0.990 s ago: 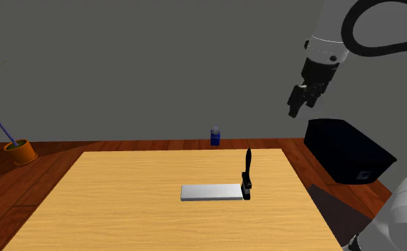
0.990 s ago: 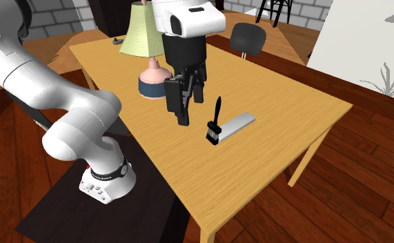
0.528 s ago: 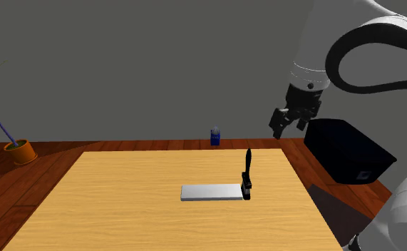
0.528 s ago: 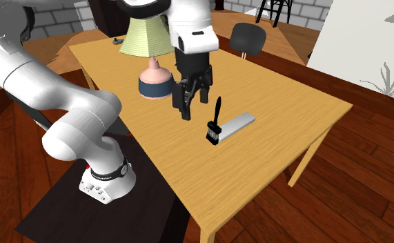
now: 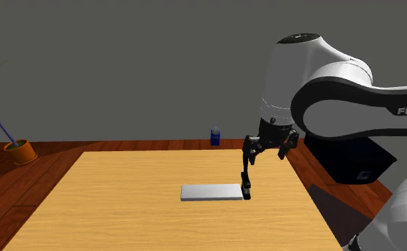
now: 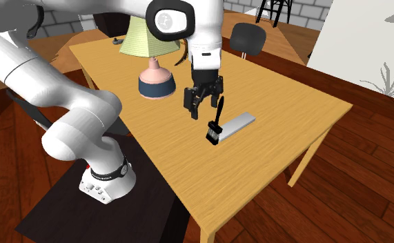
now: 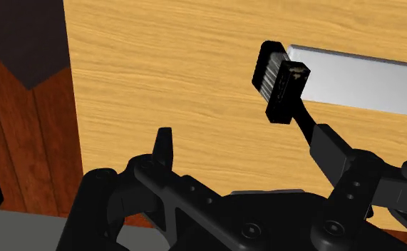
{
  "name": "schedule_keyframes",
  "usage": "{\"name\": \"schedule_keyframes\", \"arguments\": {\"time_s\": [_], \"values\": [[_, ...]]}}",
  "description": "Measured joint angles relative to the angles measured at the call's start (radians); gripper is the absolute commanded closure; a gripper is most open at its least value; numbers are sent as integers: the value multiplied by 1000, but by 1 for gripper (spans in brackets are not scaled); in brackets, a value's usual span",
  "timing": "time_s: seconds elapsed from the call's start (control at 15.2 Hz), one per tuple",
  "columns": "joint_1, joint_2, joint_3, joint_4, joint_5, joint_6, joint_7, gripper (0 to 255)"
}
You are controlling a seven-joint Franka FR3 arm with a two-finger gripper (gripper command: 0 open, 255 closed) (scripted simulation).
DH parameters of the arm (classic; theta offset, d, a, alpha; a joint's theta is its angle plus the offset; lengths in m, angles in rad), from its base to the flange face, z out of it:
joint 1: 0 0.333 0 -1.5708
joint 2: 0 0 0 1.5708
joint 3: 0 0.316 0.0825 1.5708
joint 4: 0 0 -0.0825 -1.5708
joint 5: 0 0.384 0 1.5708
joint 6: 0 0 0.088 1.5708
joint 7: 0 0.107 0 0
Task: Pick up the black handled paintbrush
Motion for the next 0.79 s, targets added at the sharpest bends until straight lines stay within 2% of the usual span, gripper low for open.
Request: {"name": "schedule_keyframes", "arguments": {"time_s": [0.33, 0.79], "values": [[-34, 119, 133, 17, 42, 98, 210, 0], [-41, 169, 178, -39, 53, 203, 249, 0]]}}
